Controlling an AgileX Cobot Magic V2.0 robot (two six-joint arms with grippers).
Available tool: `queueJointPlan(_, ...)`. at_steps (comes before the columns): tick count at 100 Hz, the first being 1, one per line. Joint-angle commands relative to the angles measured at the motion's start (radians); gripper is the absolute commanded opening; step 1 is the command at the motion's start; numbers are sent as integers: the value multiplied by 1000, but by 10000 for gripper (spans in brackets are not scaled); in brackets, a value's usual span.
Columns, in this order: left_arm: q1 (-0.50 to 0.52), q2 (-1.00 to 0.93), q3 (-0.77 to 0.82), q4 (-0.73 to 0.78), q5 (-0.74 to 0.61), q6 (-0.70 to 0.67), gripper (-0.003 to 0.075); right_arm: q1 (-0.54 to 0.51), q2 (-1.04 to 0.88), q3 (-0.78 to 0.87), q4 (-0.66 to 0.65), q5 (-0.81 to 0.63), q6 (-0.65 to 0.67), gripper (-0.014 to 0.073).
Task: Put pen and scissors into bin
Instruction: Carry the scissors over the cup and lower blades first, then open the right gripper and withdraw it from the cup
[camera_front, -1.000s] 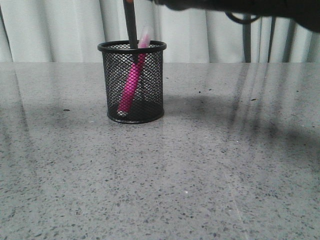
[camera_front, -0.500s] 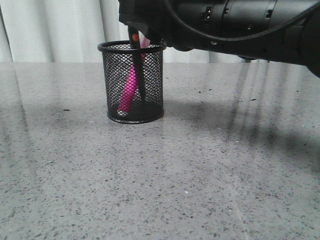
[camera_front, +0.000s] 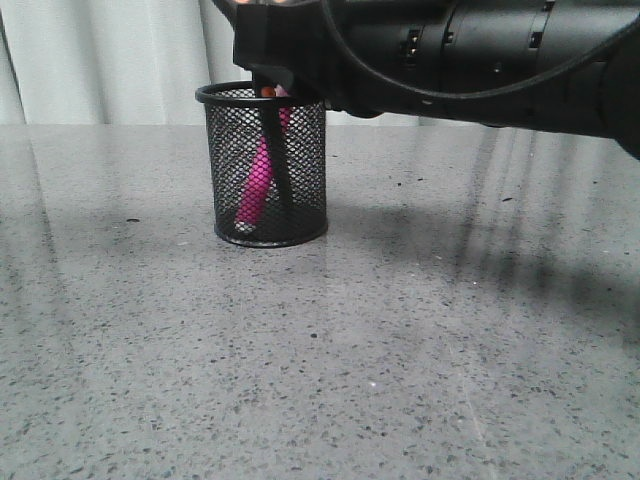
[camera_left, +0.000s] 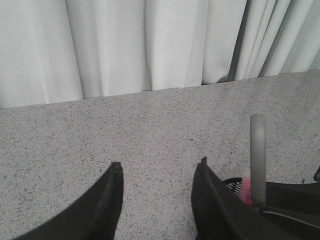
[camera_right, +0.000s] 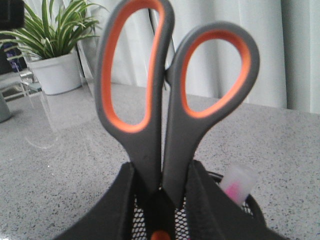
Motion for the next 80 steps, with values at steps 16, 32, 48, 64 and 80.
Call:
queueJointPlan(16, 4, -24, -29, -10, -67, -7, 295, 0, -36, -21, -13, -64, -9, -72)
queueJointPlan(32, 4, -24, -29, -10, -64, -7, 295, 0, -36, -21, -13, -60, -9, -72)
queueJointPlan(48, 4, -24, -29, -10, -64, -7, 295, 0, -36, -19, -15, -47, -9, -59)
queueJointPlan(64, 4, -24, -29, -10, -63, -7, 295, 0, -36, -19, -17, -38, -9, 84)
queueJointPlan(80, 4, -24, -29, -10, -63, -7, 295, -2, -36, -19, -17, -34, -9, 200)
